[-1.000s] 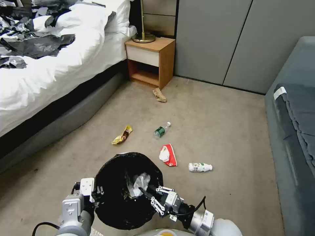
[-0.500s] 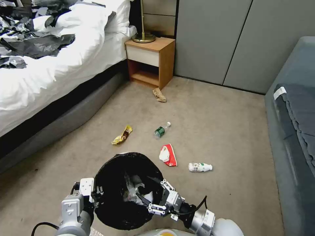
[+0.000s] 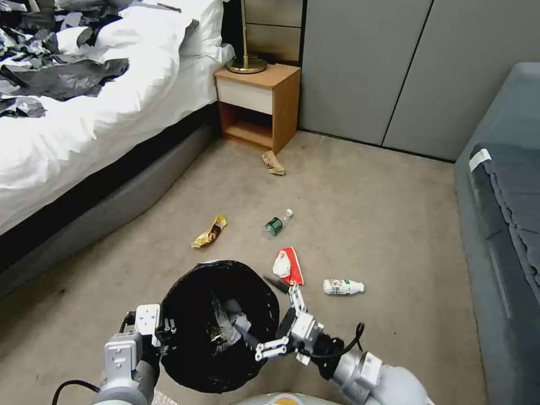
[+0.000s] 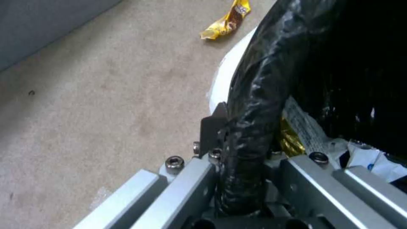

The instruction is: Pick up the trash bin, then pick up the garbage from the floor and place it into the trash bin.

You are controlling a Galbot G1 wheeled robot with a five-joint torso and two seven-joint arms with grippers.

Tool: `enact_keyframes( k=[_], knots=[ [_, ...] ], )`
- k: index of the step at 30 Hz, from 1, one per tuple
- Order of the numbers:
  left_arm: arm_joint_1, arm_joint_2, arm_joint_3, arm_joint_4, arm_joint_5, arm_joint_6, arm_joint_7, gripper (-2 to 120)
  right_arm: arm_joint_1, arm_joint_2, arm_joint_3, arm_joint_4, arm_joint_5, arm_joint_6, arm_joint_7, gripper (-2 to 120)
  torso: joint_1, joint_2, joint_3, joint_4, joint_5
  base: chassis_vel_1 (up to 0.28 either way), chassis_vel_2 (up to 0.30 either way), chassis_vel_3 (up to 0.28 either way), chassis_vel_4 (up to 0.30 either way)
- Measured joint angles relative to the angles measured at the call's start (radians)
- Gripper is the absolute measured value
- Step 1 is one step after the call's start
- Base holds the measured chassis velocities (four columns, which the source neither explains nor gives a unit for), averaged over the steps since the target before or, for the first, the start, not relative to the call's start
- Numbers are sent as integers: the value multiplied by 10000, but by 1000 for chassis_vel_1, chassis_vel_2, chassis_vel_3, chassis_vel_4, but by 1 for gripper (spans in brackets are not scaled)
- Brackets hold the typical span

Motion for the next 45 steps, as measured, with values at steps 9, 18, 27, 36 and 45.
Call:
enact_keyframes(
  k=[9,18,27,36,45],
  knots=[
    [-28,64,-158,58,-126,2,4,0,-837,989,1073,1209,-626,399,2428,100,0,0,0,2,0,0,0,0,0],
    [-137,82,-196,159,-239,9,6,0,-1807,1917,1439,752,-1395,1156,4083,100,0,1,0,-1,0,0,0,0,0],
    [-177,136,-261,189,-331,17,6,0,-2023,2209,1562,-229,-1581,1769,4456,100,0,1,0,0,0,0,0,0,0],
    [-199,153,-261,204,-352,27,6,0,-2025,2255,1706,-542,-1562,1985,4430,100,-1,1,0,0,1,0,0,0,0],
    [-189,127,-242,199,-340,27,6,0,-1986,2238,1919,-509,-1362,1911,4311,100,-1,1,0,0,1,0,0,0,0]
  ],
)
